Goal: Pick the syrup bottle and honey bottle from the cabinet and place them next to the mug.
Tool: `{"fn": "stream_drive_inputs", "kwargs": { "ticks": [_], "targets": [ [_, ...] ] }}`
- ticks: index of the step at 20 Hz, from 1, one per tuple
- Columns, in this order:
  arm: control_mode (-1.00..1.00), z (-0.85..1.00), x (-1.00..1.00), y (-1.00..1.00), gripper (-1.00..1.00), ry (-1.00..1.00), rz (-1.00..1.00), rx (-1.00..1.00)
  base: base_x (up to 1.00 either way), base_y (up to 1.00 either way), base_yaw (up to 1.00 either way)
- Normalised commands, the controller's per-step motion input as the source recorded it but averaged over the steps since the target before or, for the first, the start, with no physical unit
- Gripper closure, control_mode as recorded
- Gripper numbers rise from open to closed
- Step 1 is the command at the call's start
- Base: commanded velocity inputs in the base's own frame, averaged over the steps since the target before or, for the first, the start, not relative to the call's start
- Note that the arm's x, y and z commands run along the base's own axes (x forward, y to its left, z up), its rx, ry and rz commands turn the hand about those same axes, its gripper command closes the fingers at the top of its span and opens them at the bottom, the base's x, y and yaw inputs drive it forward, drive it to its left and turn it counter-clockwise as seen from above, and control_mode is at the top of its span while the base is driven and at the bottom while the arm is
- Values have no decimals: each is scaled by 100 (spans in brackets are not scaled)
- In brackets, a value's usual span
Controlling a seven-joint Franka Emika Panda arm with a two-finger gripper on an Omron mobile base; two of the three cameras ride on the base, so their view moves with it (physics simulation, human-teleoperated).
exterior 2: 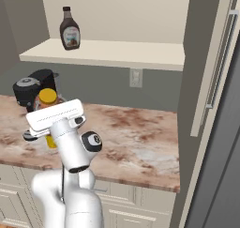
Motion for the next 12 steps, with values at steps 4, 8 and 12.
{"fn": "stream_drive_inputs", "kwargs": {
  "ticks": [4,8,12],
  "targets": [
    [-100,-9,-1,2,100,1,6,0,0,0,0],
    [-100,-53,0,-11,100,13,0,-8,0,0,0],
    [-100,-92,0,-32,100,22,0,-18,0,0,0]
  ]
}}
